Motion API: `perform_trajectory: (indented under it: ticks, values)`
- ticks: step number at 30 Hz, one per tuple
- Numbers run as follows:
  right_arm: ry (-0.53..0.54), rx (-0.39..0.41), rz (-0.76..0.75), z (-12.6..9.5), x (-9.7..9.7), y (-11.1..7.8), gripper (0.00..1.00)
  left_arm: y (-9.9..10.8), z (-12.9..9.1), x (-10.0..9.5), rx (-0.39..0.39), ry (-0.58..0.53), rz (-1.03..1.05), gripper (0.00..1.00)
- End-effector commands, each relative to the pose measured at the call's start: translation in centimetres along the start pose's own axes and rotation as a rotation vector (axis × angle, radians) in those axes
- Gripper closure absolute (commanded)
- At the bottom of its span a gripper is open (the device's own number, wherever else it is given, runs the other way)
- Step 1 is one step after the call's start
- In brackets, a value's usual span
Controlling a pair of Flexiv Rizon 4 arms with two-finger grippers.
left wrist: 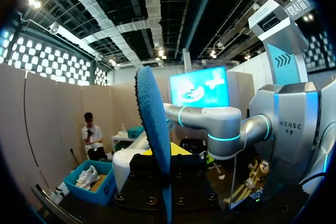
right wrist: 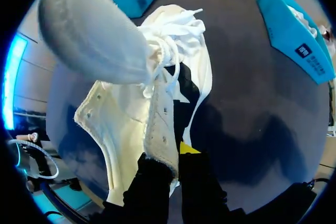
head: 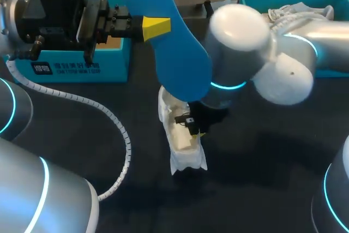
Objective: Take the shoe out of the shoebox, open the shoe tongue, remove and reinsert the insole, then place the shoe into the shoebox
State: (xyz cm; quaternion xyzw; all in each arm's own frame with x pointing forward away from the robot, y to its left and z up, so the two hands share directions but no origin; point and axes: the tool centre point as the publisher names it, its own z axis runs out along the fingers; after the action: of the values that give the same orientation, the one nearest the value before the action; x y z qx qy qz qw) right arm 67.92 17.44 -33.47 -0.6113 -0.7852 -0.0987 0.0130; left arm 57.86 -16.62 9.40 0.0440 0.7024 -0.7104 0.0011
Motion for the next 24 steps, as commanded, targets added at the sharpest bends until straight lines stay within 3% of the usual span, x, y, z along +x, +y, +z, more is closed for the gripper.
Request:
perform_trajectory:
  ticks: [1, 17, 24]
  values:
    - [0.058, -0.012, 0.017, 0.4, -1.2, 0.0, 1.00, 0.1, 0.1, 0.0, 0.001, 0.001, 0.001, 1.00]
    - [0.120, 0.037, 0.057, 4.9, -3.2, 0.3, 1.00, 0.1, 0.1, 0.0, 0.001, 0.001, 0.001, 1.00]
    - [0.122, 0.045, 0.057, 5.2, -3.4, 0.2, 1.00, 0.1, 0.1, 0.0, 0.001, 0.001, 0.001, 1.00]
